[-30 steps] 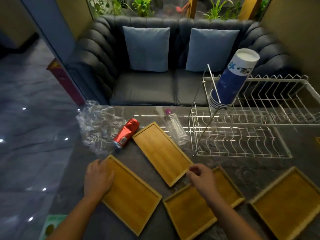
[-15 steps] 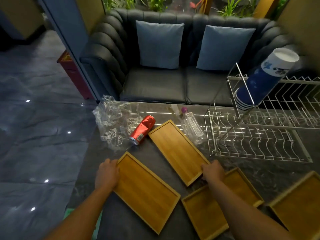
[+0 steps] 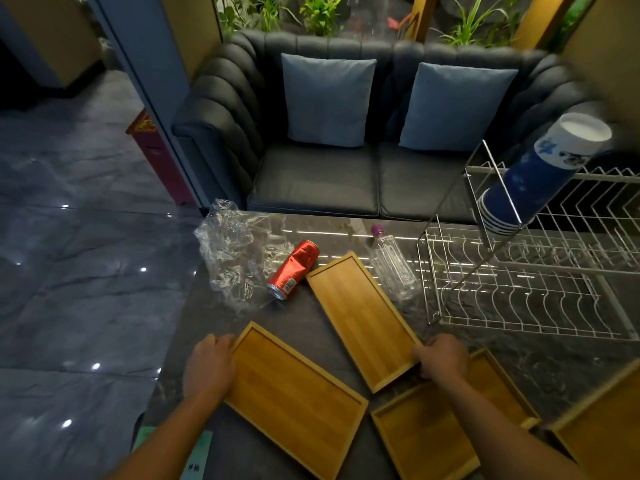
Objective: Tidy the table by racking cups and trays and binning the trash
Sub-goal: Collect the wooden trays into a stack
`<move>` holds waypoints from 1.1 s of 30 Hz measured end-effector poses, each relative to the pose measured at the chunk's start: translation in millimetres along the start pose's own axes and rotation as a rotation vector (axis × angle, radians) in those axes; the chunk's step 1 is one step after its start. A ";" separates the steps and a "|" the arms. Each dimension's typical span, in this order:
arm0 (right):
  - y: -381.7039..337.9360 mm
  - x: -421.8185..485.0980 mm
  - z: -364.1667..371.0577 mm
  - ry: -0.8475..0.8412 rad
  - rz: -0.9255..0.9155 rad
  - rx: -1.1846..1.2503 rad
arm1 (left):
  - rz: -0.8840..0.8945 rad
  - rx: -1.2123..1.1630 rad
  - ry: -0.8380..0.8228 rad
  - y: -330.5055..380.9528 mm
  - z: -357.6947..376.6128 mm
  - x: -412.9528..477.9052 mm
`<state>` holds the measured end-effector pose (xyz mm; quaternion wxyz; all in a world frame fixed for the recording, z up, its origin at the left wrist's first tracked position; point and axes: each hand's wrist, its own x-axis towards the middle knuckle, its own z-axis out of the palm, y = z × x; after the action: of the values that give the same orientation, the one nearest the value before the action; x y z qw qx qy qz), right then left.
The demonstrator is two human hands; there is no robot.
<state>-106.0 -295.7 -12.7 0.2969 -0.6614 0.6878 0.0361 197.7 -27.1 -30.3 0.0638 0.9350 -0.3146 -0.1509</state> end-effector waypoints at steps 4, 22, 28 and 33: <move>-1.2 -8.3 -11.4 0.051 -0.050 -0.038 | 0.120 -0.248 0.054 56.6 -4.0 -13.6; 25.7 -40.8 -11.5 0.085 -0.045 0.310 | -0.436 -1.269 -0.457 214.0 34.5 -33.3; 44.0 -65.3 -16.9 -0.241 0.322 0.901 | -0.373 -1.301 -0.457 217.7 24.4 -41.9; 34.3 -73.4 -13.3 -0.327 0.296 1.162 | -0.337 -1.322 -0.479 209.2 13.8 -64.3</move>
<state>-146.5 -232.2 19.9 0.7019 -0.2752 0.6250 -0.2025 25.5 -154.5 16.9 0.5210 0.6780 -0.0143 -0.5183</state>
